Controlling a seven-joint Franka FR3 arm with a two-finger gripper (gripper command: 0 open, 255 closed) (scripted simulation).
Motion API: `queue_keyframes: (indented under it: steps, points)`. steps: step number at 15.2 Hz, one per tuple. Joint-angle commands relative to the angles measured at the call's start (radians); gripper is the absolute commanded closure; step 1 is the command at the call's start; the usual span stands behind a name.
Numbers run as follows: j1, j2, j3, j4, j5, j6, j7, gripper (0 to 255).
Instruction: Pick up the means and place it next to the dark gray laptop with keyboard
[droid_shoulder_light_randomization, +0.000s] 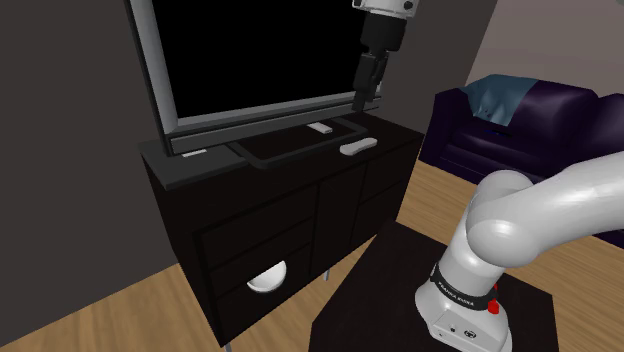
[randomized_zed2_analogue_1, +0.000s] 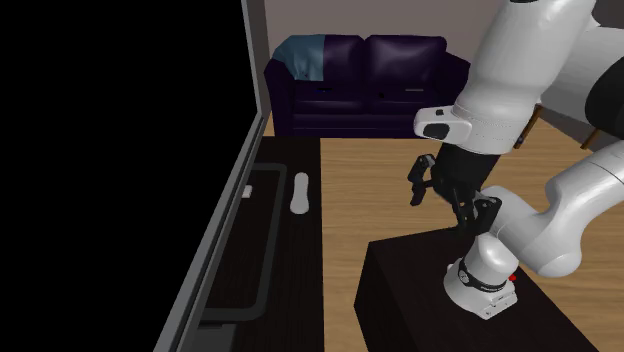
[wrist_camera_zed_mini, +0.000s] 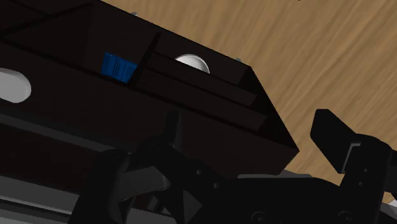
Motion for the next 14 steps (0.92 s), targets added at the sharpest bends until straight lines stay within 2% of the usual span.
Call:
queue_keyframes:
  steps: [1, 8, 14]
  points:
    - [0.000, 0.000, 0.000, 0.000, 0.000, 0.000, 0.000, 0]
    - [0.007, -0.032, -0.174, -0.126, -0.117, 0.074, -0.299, 0]
    - [0.010, 0.017, -0.334, -0.169, -0.223, 0.162, -0.555, 0]
